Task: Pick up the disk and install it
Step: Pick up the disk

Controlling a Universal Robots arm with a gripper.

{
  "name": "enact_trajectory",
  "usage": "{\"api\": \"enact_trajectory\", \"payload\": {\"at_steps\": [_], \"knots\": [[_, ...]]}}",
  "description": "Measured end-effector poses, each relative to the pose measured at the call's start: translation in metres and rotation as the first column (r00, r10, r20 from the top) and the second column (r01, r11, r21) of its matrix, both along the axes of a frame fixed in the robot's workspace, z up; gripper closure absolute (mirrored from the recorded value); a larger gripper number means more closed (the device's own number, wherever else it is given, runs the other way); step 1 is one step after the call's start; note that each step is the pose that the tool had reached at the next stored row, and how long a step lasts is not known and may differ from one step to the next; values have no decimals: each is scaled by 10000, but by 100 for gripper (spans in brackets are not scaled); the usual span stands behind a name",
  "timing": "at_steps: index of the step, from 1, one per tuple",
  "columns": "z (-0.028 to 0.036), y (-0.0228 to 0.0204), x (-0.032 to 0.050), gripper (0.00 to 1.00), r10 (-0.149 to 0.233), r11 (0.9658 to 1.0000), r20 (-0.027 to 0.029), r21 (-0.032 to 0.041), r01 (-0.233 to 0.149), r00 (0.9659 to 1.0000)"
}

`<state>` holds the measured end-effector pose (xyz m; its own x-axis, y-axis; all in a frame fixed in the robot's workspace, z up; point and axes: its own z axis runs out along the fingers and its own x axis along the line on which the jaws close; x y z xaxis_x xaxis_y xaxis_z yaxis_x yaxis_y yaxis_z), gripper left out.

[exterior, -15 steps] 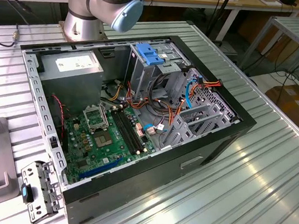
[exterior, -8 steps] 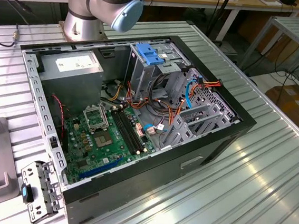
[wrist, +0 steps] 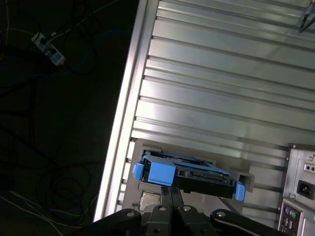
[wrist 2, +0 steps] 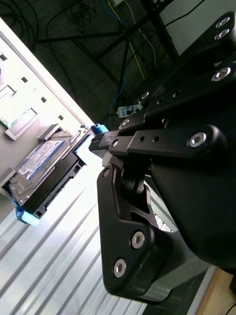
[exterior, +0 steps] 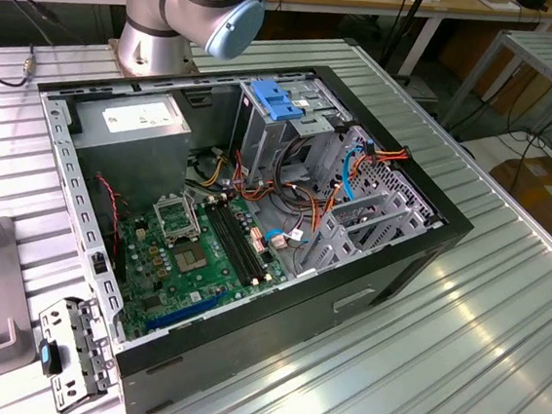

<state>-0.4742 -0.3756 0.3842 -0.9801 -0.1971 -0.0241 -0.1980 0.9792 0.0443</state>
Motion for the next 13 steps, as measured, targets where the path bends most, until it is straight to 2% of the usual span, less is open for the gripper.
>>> {"api": "enact_trajectory", "payload": {"at_steps": [4, 7, 10, 12, 13], "knots": [[0, 0, 0, 89, 460, 9989, 0, 0, -460, 9989], [0, 0, 0, 89, 962, 9954, 1, 0, -962, 9954], [0, 0, 0, 89, 1674, 9859, 0, 0, -1674, 9859], [0, 0, 0, 89, 2262, 9741, 0, 0, -2262, 9741], [0, 0, 0, 89, 2432, 9700, 0, -1, -2432, 9700]]}}
